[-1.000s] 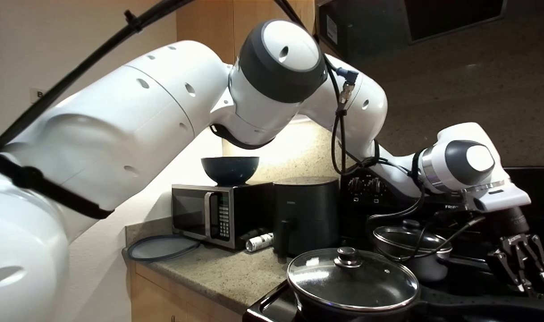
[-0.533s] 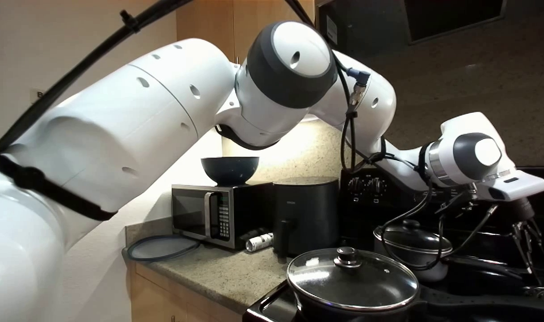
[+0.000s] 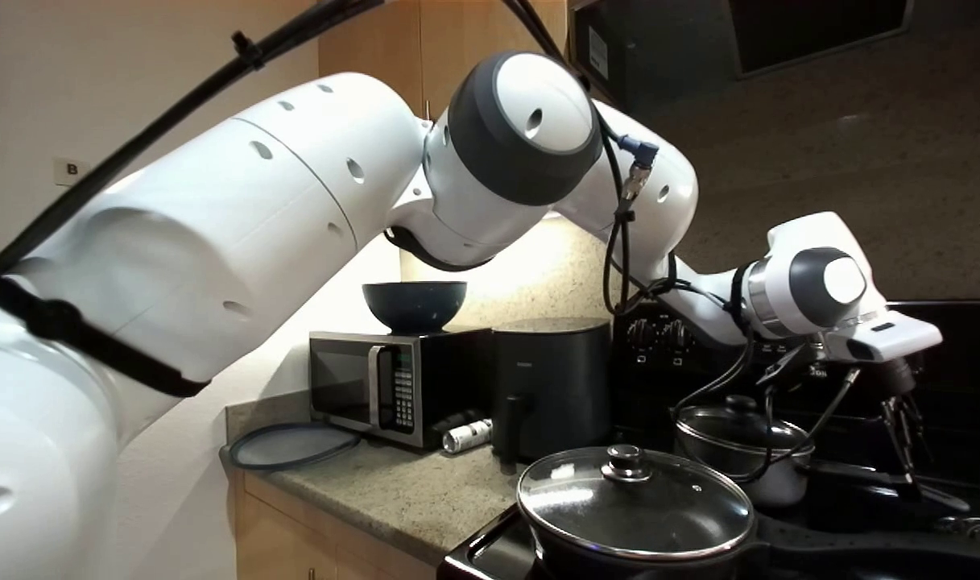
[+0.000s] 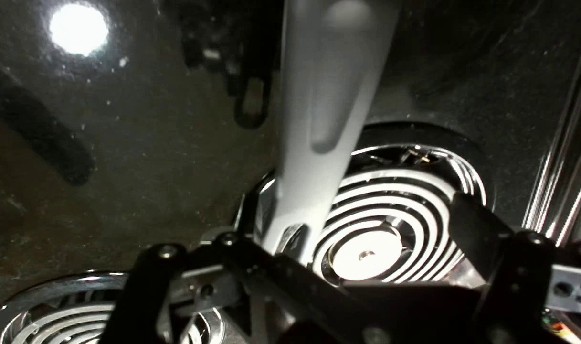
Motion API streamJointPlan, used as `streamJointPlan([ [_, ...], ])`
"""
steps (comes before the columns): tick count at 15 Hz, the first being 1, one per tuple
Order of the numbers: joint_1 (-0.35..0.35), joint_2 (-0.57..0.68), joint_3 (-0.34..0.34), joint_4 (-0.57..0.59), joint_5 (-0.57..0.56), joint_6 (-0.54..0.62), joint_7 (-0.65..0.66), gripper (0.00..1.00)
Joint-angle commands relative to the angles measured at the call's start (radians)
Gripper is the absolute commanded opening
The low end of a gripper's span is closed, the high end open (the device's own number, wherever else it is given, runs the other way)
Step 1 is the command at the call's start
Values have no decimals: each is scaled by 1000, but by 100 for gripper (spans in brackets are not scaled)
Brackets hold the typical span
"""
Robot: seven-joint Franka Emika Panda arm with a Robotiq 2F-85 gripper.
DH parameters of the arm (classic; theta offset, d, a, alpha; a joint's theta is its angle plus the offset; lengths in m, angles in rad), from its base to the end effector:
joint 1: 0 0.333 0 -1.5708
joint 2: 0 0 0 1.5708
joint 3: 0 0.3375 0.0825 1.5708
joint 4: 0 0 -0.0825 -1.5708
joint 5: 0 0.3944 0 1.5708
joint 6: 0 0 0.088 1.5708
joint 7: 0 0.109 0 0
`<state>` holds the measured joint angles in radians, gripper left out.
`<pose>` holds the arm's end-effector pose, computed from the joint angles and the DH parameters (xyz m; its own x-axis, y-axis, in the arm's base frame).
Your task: Slide the pot on the stove to the plate on the right
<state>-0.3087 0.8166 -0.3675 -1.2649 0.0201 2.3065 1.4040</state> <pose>0.6721 -0.4297 0.3243 -0.3805 -0.8804 0.2828 -0.9205 0.3314 -0.2070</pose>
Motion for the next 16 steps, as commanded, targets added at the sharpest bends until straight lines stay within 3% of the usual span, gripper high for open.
streamJointPlan([
  [1,47,-1,-1,6,-44,-6,-19,100],
  [2,59,4,-2,12,-53,-18,-16,100],
  [3,67,9,-1,19,-59,-40,-16,75],
  [4,76,12,-3,22,-62,-58,-12,74],
  [12,106,20,-42,33,-72,-103,50,20],
  [16,90,18,-79,20,-64,-96,120,16],
])
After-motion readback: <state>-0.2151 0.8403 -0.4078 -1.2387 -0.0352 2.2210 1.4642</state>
